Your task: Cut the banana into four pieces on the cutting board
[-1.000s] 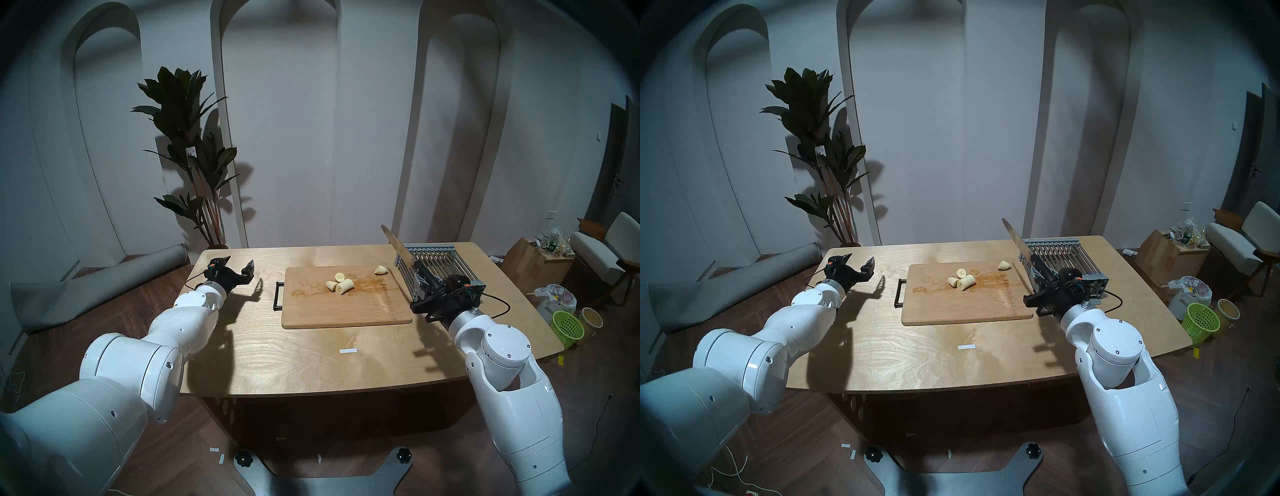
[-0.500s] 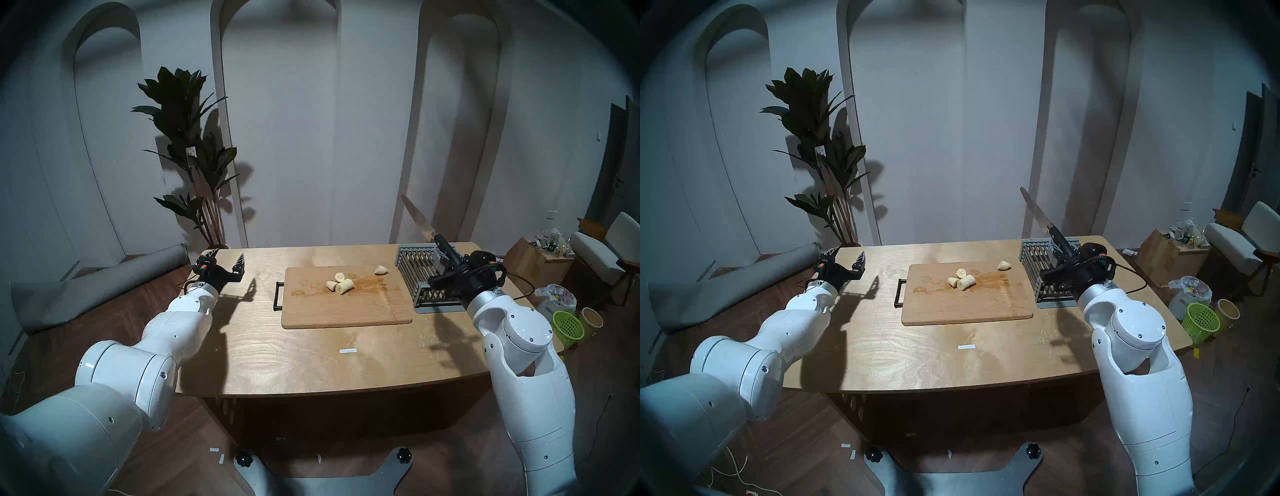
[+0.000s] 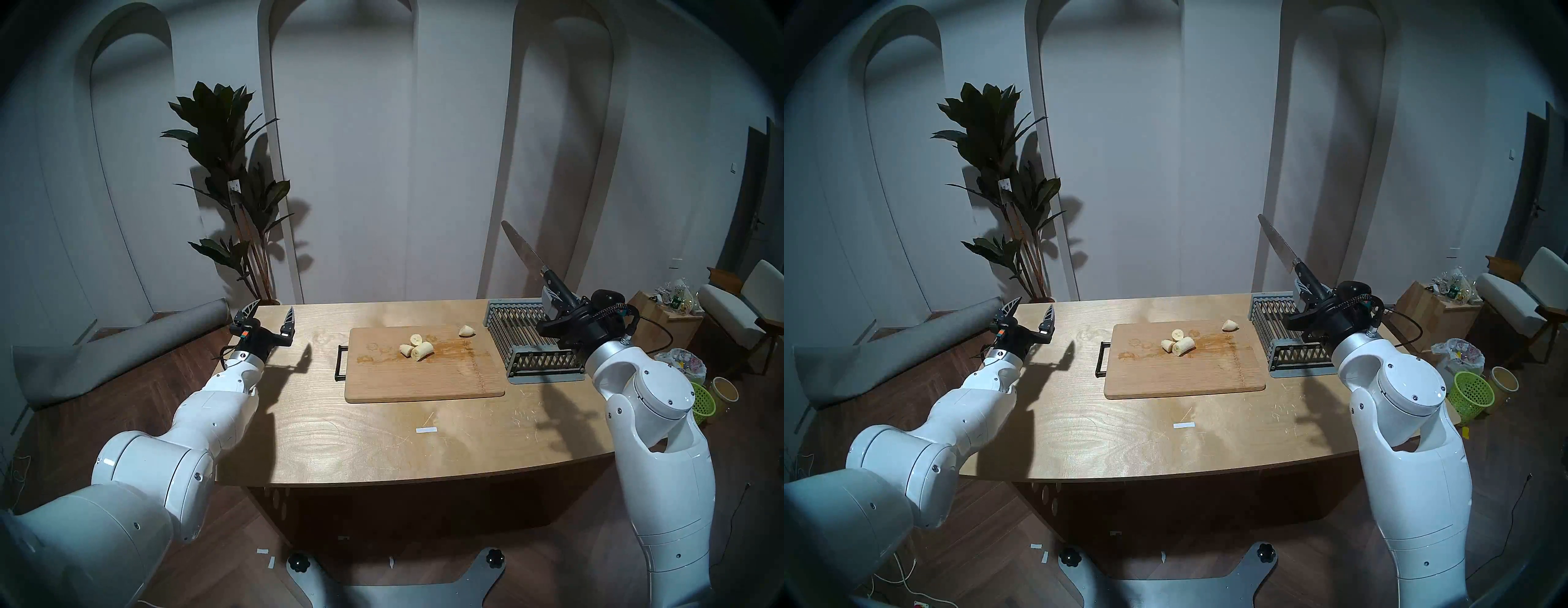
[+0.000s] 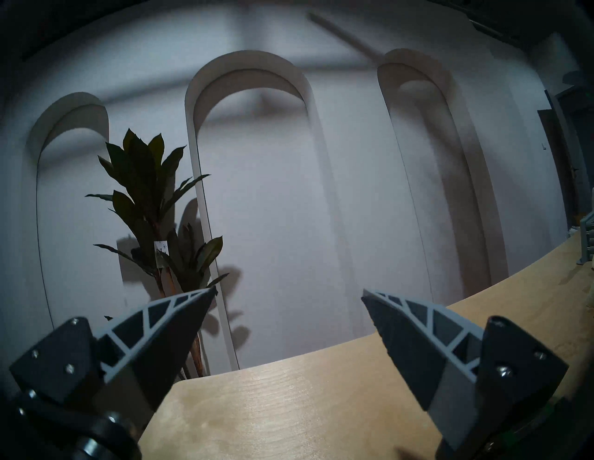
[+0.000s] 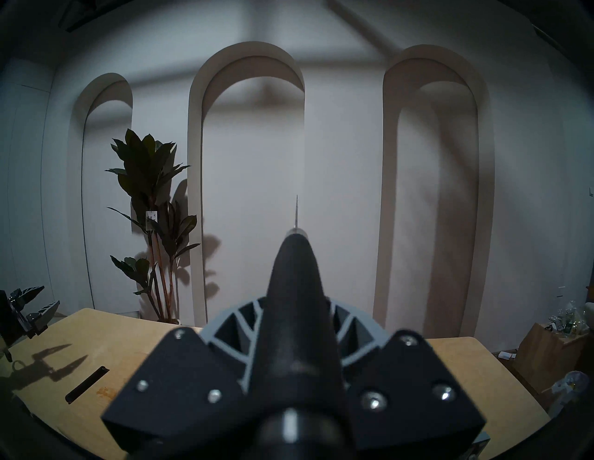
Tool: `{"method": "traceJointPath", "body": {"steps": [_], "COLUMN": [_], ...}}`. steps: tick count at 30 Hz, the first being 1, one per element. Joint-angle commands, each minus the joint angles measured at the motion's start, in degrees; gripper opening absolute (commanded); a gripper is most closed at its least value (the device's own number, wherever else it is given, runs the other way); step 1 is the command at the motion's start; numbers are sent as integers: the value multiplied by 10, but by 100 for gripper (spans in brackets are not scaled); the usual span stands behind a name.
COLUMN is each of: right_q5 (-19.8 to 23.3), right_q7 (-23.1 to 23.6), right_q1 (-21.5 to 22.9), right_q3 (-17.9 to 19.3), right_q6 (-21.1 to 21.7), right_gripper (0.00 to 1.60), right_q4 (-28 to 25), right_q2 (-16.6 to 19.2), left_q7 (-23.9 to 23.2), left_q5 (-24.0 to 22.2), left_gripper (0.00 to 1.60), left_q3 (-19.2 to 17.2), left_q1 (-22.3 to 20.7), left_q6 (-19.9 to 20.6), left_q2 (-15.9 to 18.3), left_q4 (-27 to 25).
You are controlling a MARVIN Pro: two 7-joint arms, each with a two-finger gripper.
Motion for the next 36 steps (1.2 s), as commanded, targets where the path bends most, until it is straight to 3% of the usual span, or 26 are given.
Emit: {"method": "traceJointPath", "body": {"steps": [1, 22, 36], "right_q5": [4, 11, 35], "right_q7": [-3, -14, -16], "right_q1": [4, 18, -10], "right_q3": [10, 25, 50], "right_q6": [27, 122, 197], "right_gripper": [0, 0, 0], "right_q4": [-12, -33, -48], "right_q2": [8, 35, 33], "left_q7": [23, 84, 133], "left_q5": [4, 31, 62], "left_gripper": [160, 160, 160], "left_q3": [-4, -22, -38], "left_q1": [13, 80, 142], "left_q6": [-58, -69, -69], "left_q2": [2, 2, 3], "left_q4": [-36, -129, -231]}}
